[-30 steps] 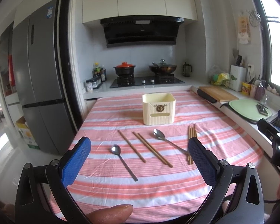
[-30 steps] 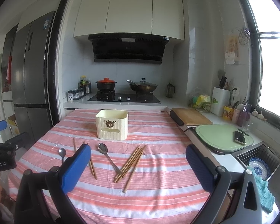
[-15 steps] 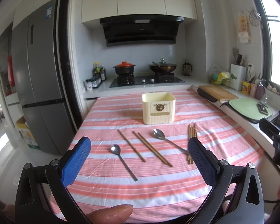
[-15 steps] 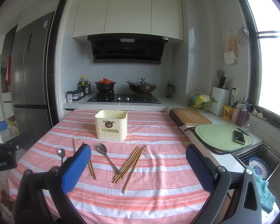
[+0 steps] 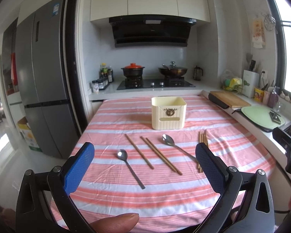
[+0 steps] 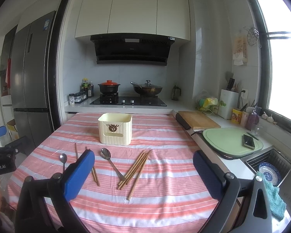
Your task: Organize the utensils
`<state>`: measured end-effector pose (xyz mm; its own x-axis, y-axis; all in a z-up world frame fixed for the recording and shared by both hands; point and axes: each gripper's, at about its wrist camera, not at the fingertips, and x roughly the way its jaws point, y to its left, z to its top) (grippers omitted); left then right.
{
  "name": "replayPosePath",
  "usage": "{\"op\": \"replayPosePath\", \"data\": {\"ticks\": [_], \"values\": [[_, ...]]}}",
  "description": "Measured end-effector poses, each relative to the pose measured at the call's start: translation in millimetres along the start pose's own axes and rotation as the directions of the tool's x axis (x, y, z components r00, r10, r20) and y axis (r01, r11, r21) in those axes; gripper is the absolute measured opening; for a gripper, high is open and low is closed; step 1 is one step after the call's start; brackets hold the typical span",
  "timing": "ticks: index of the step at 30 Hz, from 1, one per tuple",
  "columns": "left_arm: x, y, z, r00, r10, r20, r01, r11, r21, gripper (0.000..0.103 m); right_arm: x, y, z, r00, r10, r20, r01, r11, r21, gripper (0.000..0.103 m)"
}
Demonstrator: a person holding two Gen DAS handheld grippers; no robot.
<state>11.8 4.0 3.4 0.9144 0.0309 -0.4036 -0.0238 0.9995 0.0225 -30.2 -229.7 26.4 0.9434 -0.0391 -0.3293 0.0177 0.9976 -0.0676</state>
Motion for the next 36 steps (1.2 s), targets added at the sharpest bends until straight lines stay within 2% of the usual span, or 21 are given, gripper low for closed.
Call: {"op": "replayPosePath", "data": {"ticks": [11,19,22,24,27,30,36], "values": [[9.2,8.1,-0.7,1.0,0.027,-0.012,-0.027,0.999,-0.03,0.103,2.6,0.9,-1.5,1.0,0.001,-0.012,-0.001,1.0,-0.002,0.103],[34.6,16.5,-4.0,0.997,0.036,-0.064,-0.04,0.998,-0.053,0.103,20.6,-1.2,-4.5,0.999,-0.009,-0.045,0.009,1.0,-0.001,0.103],[58.0,28.8,-9.6,0.993,0.02,-0.115,-0.029,0.996,-0.08,0.103,35.3,-4.1,-9.4,0.997,-0.009,-0.074,0.009,1.0,0.004,0.103],[79.6,45.0,-16.8,0.985,-0.005,-0.171,-0.017,0.992,-0.127,0.103,50.5,-8.8,-15.7,0.994,-0.004,-0.107,0.006,1.0,0.011,0.103],[106.3,68.7,-32.7,0.973,0.029,-0.231,-0.07,0.983,-0.17,0.103,72.2,-17.5,-26.7,0.988,-0.009,-0.157,0.013,1.0,0.026,0.103],[131.4,81.8,-48.3,0.956,0.07,-0.286,-0.126,0.975,-0.184,0.103,96.6,-28.8,-41.9,0.977,-0.014,-0.214,0.023,0.999,0.04,0.103],[194.2,76.8,-67.3,0.917,0.091,-0.39,-0.161,0.975,-0.152,0.103,149.5,-45.2,-66.4,0.946,-0.001,-0.325,0.023,0.998,0.062,0.103]]}}
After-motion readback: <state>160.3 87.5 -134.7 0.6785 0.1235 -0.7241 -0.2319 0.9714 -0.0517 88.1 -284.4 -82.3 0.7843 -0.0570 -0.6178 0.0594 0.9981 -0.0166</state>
